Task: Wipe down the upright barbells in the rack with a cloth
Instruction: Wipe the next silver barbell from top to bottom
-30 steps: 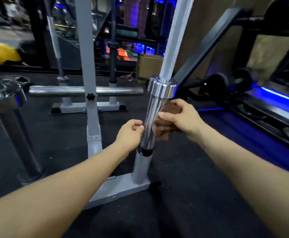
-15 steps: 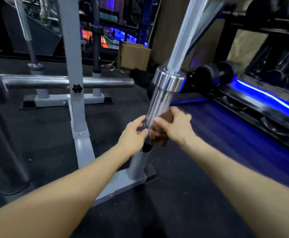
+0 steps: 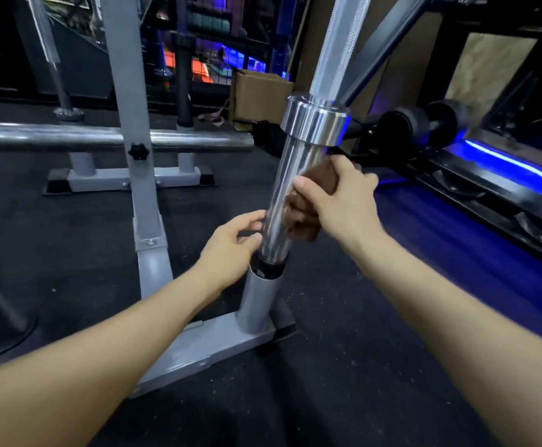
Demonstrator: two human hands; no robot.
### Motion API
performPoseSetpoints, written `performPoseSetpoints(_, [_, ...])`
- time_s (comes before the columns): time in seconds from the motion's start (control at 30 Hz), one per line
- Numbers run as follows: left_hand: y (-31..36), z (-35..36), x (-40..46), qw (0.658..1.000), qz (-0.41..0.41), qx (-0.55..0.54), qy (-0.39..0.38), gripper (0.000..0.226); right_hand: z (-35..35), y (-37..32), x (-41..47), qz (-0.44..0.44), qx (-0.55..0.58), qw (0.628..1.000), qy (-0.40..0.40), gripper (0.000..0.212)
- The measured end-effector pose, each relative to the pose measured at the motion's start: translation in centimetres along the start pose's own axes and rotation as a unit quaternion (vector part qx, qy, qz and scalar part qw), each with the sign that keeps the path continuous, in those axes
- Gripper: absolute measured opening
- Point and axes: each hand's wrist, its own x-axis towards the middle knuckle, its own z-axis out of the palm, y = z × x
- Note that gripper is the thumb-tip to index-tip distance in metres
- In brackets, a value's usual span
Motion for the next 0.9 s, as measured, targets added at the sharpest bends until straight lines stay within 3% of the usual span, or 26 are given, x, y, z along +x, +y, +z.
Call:
performPoseSetpoints(0.2, [0.2, -0.1, -0.4, 0.999, 0.005, 0.03, -0.012, 0.048, 0.9, 0.3, -0.7, 0.034, 0.031, 0.999, 0.017, 0.042])
performPoseSetpoints(0.37, [1.3, 0.0, -1.2, 0.998, -0.018, 0.05, -0.016, 0.052, 2.9, 2.0, -2.9, 0.113, -0.011, 0.989, -0.097, 0.044])
performPoseSetpoints(0.5, [1.1, -0.3, -1.2, 0.999, -0.027, 0.027, -0.031, 0.049, 1.6, -0.3, -1.1, 0.11, 0.038, 0.993, 0.022, 0.037])
performPoseSetpoints(0.63, [0.6, -0.8, -0.9, 0.999, -0.029, 0.004, -0.035, 0.042, 1.5, -3.1, 0.7, 0.139, 0.133, 0.976, 0.106, 0.051])
performPoseSetpoints(0.9, [-1.0, -0.5, -0.8, 0.996, 0.01, 0.068, -0.051, 0.049, 5.1, 2.2, -3.8, 0.154, 0.069, 0.985, 0.019, 0.058])
